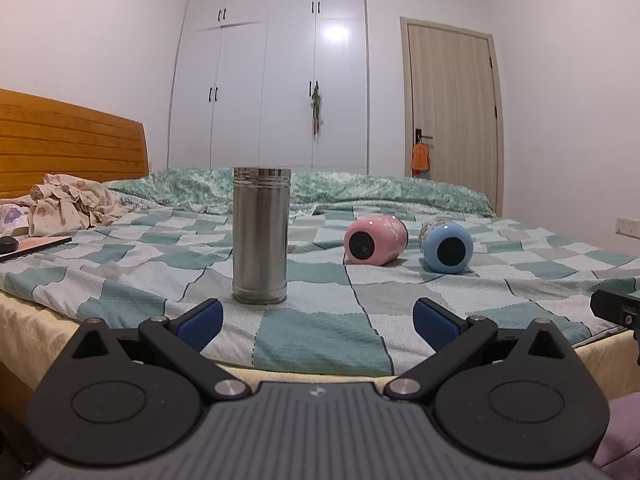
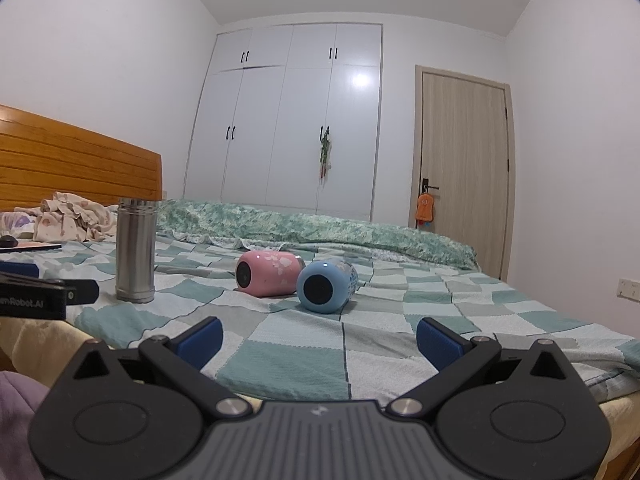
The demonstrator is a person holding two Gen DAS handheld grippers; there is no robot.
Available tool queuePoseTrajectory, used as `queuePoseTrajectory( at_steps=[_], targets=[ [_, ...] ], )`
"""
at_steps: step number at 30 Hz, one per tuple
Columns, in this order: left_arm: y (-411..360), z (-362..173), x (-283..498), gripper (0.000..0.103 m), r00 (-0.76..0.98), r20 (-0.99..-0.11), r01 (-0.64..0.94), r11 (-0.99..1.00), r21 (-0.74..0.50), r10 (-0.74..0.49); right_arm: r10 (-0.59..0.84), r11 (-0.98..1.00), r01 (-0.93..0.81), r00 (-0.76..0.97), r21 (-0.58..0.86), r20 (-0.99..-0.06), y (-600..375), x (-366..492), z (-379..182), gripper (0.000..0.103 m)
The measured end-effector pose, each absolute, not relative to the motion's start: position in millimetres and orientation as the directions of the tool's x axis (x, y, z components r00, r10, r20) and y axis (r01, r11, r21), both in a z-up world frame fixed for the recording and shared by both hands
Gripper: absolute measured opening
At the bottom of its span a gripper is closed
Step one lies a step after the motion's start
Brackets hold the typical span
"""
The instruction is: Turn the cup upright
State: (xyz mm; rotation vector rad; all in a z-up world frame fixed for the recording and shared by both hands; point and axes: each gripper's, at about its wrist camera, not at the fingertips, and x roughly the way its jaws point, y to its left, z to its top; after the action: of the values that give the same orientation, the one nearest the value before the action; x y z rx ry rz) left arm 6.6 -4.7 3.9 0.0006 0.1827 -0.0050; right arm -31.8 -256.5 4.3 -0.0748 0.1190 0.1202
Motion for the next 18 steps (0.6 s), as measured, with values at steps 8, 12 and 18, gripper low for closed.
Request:
queuePoseTrajectory(
  at_steps=[8,12,18],
  targets=[
    [-7,24,26,0.103,0.975,-0.219,0.032,0.999,0.006,-0.030,0.167,0.980,-0.181,0.974,-0.081,-0.153,-261,-6,20,0.103],
    [-14,45,44,0.103,0.972,-0.229,0.054,0.998,0.032,-0.045,0.202,0.971,-0.219,0.965,-0.092,-0.164,-265,18,30,0.103],
    [-31,73,80,0.103,0.966,-0.251,0.089,0.991,0.103,-0.061,0.241,0.959,-0.264,0.950,-0.101,-0.198,-272,69,44,0.103]
  ],
)
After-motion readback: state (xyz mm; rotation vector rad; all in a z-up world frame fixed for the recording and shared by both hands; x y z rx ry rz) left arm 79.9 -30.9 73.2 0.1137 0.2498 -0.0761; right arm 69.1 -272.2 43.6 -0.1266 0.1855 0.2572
